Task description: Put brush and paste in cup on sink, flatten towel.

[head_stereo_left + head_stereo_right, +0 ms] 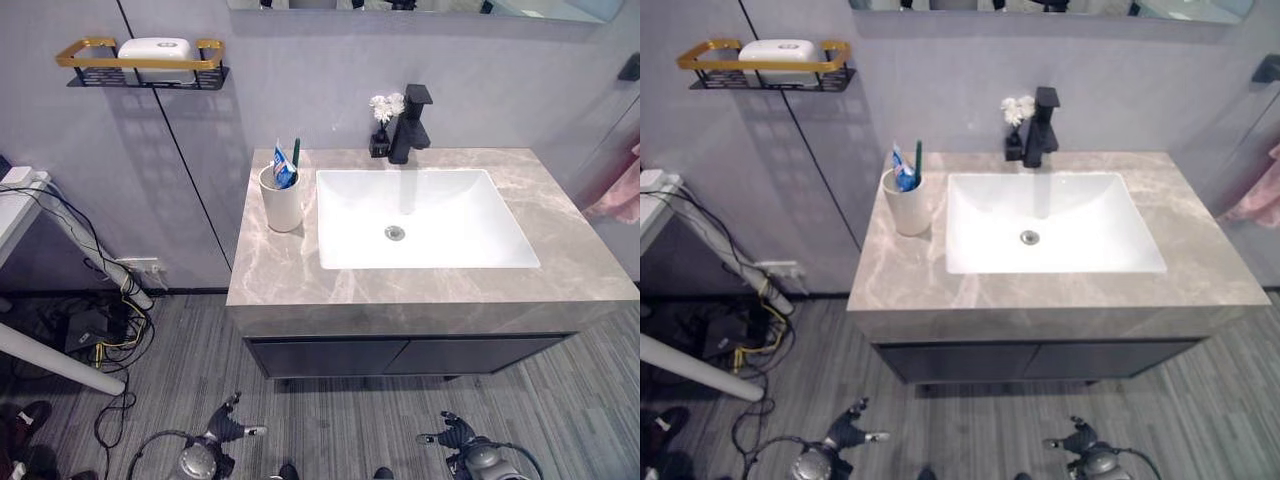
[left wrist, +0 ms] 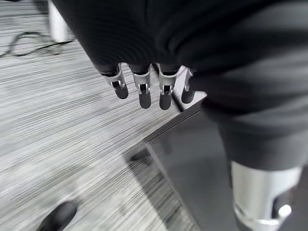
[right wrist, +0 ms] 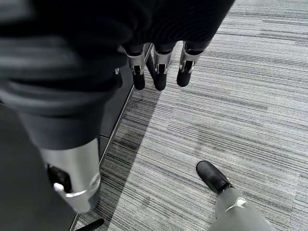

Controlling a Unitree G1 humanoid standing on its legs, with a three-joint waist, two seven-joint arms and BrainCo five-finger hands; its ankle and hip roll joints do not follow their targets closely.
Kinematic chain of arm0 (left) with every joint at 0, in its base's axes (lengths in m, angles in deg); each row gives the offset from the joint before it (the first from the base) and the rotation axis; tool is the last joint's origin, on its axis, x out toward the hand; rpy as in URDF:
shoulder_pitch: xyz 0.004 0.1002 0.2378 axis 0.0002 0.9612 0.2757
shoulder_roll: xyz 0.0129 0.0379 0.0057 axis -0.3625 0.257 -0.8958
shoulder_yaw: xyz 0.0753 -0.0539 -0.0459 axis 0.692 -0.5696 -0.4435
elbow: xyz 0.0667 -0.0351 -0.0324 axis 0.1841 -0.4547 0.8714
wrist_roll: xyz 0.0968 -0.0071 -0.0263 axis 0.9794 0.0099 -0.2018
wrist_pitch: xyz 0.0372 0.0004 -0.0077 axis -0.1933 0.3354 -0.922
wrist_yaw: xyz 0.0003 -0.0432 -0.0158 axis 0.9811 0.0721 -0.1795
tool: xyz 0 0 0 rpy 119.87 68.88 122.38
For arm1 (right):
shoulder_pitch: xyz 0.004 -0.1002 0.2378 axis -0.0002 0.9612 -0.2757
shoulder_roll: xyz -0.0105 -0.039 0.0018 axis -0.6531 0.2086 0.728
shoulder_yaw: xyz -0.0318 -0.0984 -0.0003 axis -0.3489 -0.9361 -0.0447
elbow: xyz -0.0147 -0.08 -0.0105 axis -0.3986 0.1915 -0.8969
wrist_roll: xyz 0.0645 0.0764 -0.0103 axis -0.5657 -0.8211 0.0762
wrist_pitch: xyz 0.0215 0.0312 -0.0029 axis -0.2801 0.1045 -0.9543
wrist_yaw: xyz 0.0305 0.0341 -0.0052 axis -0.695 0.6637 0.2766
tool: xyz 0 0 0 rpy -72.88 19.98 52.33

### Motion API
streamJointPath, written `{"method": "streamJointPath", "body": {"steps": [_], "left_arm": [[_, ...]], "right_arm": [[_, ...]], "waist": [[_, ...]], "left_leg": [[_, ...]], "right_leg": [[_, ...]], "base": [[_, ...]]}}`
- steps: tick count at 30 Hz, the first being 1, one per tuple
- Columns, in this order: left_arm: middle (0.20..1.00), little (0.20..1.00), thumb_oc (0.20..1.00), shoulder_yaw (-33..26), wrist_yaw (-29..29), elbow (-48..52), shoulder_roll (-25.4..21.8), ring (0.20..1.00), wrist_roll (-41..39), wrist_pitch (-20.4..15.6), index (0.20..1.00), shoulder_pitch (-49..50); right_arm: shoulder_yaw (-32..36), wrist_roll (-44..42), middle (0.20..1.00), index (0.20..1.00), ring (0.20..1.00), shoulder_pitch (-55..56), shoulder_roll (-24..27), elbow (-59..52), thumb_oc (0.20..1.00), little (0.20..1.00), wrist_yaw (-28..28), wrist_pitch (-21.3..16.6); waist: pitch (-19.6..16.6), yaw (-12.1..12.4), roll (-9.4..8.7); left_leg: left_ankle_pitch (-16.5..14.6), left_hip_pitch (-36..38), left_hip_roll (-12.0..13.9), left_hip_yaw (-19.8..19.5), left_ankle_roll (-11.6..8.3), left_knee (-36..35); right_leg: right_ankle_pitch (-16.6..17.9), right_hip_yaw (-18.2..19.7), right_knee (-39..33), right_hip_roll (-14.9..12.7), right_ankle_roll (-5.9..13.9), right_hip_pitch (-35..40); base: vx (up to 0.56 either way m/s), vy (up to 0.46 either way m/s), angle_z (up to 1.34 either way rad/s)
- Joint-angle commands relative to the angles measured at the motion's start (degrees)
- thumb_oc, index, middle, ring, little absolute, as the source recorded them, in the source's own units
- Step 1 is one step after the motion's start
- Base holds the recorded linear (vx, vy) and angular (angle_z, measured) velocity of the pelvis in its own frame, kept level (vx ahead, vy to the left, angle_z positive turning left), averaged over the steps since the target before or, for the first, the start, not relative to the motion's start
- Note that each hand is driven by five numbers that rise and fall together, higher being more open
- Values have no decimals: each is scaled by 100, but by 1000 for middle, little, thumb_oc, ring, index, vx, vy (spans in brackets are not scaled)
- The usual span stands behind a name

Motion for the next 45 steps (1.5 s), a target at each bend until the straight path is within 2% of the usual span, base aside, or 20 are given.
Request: {"method": "streamJointPath", "body": {"steps": [1, 8, 14, 17, 19, 20, 23, 24, 25, 26, 28, 32, 38, 39, 40, 41, 42, 43, 44, 45], "left_arm": [[1000, 1000, 1000, -4, 3, 322, -158, 1000, 260, -176, 1000, 50], [1000, 1000, 1000, -53, 27, 417, -240, 1000, 342, -184, 1000, 91], [1000, 1000, 1000, -142, 94, 421, -279, 1000, 281, -139, 1000, 151], [1000, 1000, 1000, -131, 106, 357, -271, 1000, 244, -123, 1000, 150], [1000, 1000, 1000, -109, 121, 202, -241, 1000, 281, -118, 1000, 131], [1000, 1000, 1000, -102, 155, 6, -211, 1000, 293, -123, 1000, 61], [1000, 1000, 1000, -49, 167, -115, -193, 1000, 289, -133, 1000, -13], [1000, 1000, 1000, -65, 197, -203, -177, 1000, 245, -133, 1000, -27], [1000, 1000, 1000, -65, 198, -206, -173, 1000, 245, -135, 1000, -29], [1000, 1000, 1000, -91, 206, -205, -193, 1000, 228, -148, 1000, -34], [1000, 1000, 1000, -177, 223, -258, -209, 1000, 131, -192, 1000, -31], [1000, 1000, 1000, -248, 190, -296, -273, 1000, -87, -291, 1000, -22], [1000, 1000, 1000, -541, -140, 618, -579, 1000, -711, -559, 1000, 292], [790, 790, 790, -730, -341, 1350, -894, 790, -1104, -714, 790, 546], [335, 335, 335, -883, -471, 1763, -1100, 335, -1453, -725, 335, 716], [200, 200, 200, -1132, -758, 2239, -1412, 200, -2049, -859, 200, 971], [200, 200, 200, -1159, -773, 2276, -1430, 200, -2066, -840, 200, 1011], [200, 200, 200, -1386, -1118, 2923, -1912, 200, -2590, -955, 200, 1352], [200, 200, 200, -1413, -1126, 2955, -1925, 200, -2601, -938, 200, 1387], [200, 200, 200, -1695, -1408, 3461, -2172, 200, -3324, -945, 200, 1611]], "right_arm": [[10, -162, 1000, 1000, 1000, -15, -16, 282, 1000, 1000, -40, -76], [65, -199, 1000, 1000, 1000, 50, -87, 321, 1000, 1000, -53, -65], [305, -968, 1000, 1000, 1000, -4, -223, 220, 1000, 1000, 27, -86], [277, -1179, 1000, 1000, 1000, -12, -203, 38, 1000, 1000, 44, -151], [261, -1245, 1000, 1000, 1000, -25, -205, 55, 1000, 1000, -2, -164], [245, -1194, 1000, 1000, 1000, -96, -197, 117, 1000, 1000, -32, -155], [271, -1145, 1000, 1000, 1000, -178, -154, 180, 1000, 1000, -43, -135], [314, -1141, 1000, 1000, 1000, -189, -103, 224, 1000, 1000, -55, -115], [313, -1141, 1000, 1000, 1000, -191, -100, 226, 1000, 1000, -55, -115], [356, -1144, 1000, 1000, 1000, -163, -67, 276, 1000, 1000, -65, -101], [398, -1108, 1000, 1000, 1000, -106, -53, 323, 1000, 1000, -54, -82], [419, -867, 1000, 1000, 1000, 107, 11, 388, 1000, 1000, -59, -45], [266, -74, 1000, 1000, 1000, 327, 252, 675, 1000, 1000, -29, -12], [399, -37, 1000, 1000, 1000, 399, 327, 807, 1000, 1000, 15, 26], [427, -32, 1000, 1000, 1000, 402, 356, 816, 1000, 1000, 66, 20], [451, -16, 1000, 1000, 1000, 490, 403, 743, 1000, 1000, 124, 6], [439, -15, 1000, 1000, 1000, 499, 393, 737, 1000, 1000, 125, 8], [389, 82, 1000, 1000, 1000, 600, 483, 663, 1000, 1000, 253, 1], [378, 83, 1000, 1000, 1000, 606, 474, 660, 1000, 1000, 254, 2], [323, 188, 1000, 1000, 1000, 692, 473, 626, 1000, 1000, 369, 3]], "waist": [[-26, -45, -69], [-32, -43, -91], [18, -107, -74], [46, -246, -57], [38, -250, -50], [46, -176, -45], [93, -220, -39], [154, -340, -80], [170, -338, -66], [207, -406, -72], [193, -450, -71], [79, -483, -171], [-48, -354, -39], [-29, -310, 36], [-43, -305, 68], [-41, -317, 102], [-50, -324, 94], [-58, -347, 136], [-62, -352, 128], [-80, -349, 168]], "left_leg": [[-315, -130, -220, -193, 35, 303], [-399, -67, -293, -233, 112, 321], [-444, 65, -345, -313, 240, 322], [-450, 115, -353, -553, 248, 362], [-426, 154, -363, -649, 213, 314], [-481, 182, -334, -630, 182, 334], [-602, 225, -338, -742, 140, 457], [-708, 353, -406, -888, 104, 558], [-727, 367, -394, -888, 104, 571], [-839, 504, -410, -985, 70, 594], [-915, 629, -390, -1122, 13, 583], [-1083, 760, -421, -1278, -46, 645], [-946, 791, -271, -1503, -169, 596], [-881, 766, -228, -1538, -215, 578], [-863, 761, -195, -1535, -245, 563], [-846, 763, -169, -1531, -264, 539], [-847, 767, -166, -1529, -265, 535], [-826, 799, -140, -1509, -294, 477], [-825, 808, -138, -1505, -296, 470], [-801, 846, -115, -1486, -313, 394]], "right_leg": [[-74, 217, 539, -48, 100, -36], [-1, 303, 794, -144, 154, -78], [176, 621, 1505, -183, 167, -382], [-11, 1277, 1812, 316, 99, -636], [-178, 1284, 1643, 471, 11, -745], [-56, 994, 1373, 248, 11, -888], [294, 982, 963, 67, 122, -1084], [589, 1384, 617, 61, 240, -1277], [596, 1380, 599, 74, 243, -1248], [714, 1705, 385, 116, 310, -1260], [890, 1926, 156, 73, 375, -1446], [983, 1852, -45, 70, 366, -1233], [985, 1658, -159, 220, 301, -971], [971, 1616, -193, 229, 291, -960], [962, 1588, -214, 239, 281, -945], [962, 1598, -238, 256, 269, -948], [961, 1599, -239, 260, 268, -945], [964, 1617, -280, 285, 268, -939], [964, 1619, -282, 289, 267, -934], [957, 1634, -304, 310, 253, -937]], "base": [[36, 45, 2], [39, 65, 3], [27, 71, 1], [47, 31, 13], [57, -11, 66], [24, -49, 33], [113, -75, 5], [116, -34, 13], [217, -82, 44], [105, -46, 61], [186, -117, 51], [147, -132, 58], [81, -126, 28], [11, -52, 18], [21, -71, 15], [22, -30, 12], [41, -36, 8], [31, -17, 7], [59, -35, 8], [32, -19, 6]]}}
